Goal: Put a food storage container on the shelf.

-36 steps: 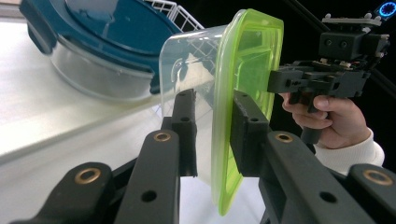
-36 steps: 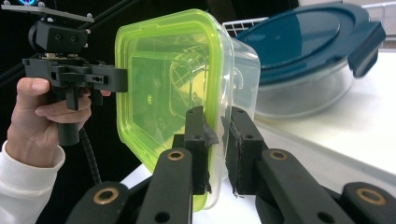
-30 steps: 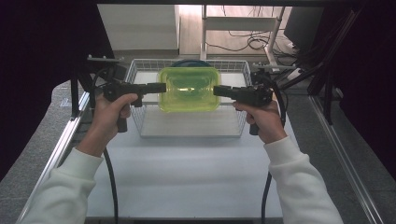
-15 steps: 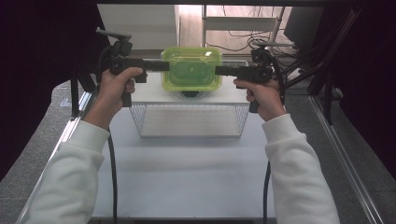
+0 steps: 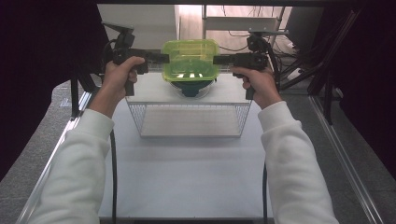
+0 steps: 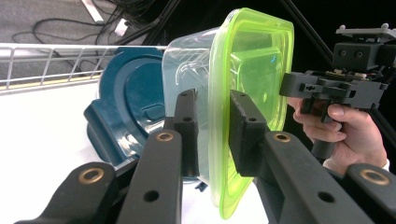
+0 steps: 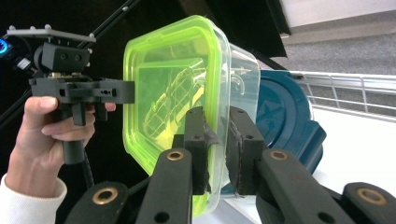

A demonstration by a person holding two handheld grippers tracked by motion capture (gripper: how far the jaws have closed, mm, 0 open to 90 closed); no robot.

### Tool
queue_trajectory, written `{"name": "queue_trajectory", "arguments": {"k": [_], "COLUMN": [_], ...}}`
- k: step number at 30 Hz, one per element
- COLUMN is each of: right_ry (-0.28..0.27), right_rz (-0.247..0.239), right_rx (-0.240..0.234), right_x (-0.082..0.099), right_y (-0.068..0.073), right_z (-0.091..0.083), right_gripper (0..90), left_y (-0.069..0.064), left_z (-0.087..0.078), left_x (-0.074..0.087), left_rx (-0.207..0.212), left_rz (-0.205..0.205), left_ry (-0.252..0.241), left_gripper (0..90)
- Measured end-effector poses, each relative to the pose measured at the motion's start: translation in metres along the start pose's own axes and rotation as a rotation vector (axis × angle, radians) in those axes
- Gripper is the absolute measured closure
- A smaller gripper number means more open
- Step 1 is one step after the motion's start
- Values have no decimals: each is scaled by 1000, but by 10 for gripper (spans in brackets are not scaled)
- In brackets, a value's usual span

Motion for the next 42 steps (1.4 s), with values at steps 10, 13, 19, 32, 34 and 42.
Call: {"name": "queue_trajectory", "arguments": {"k": [10, 13, 19, 32, 34, 42], "right_ry": [4, -4, -10, -2, 1, -35], "right_rz": [93, 127, 183, 208, 203, 142], "right_rx": [24, 14, 35, 36, 42, 43], "right_x": [-3, -5, -5, -3, -3, -8], "right_y": [-22, -27, -34, -33, -33, -33], "right_z": [16, 20, 28, 31, 31, 30], "right_gripper": [774, 758, 717, 684, 682, 393], "left_y": [15, 20, 28, 34, 34, 37], "left_z": [11, 13, 19, 21, 22, 19], "left_x": [-7, -9, -12, -10, -10, -16], "left_rx": [12, 11, -10, 1, 3, -26], "left_rz": [-75, -96, -125, -146, -137, -135], "left_ry": [-10, -21, -33, -60, -59, -108], "left_gripper": [740, 740, 727, 696, 683, 330]}}
Point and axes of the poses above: each handheld gripper's, and its own axes: z roughly forward along the jaws, x roughly out of its underside, y roughly to its left, the point moved 8 cm from there along z, roughly forward along the jaws, and after that the axes turned 1 degree about y, right-handed, at the moved point
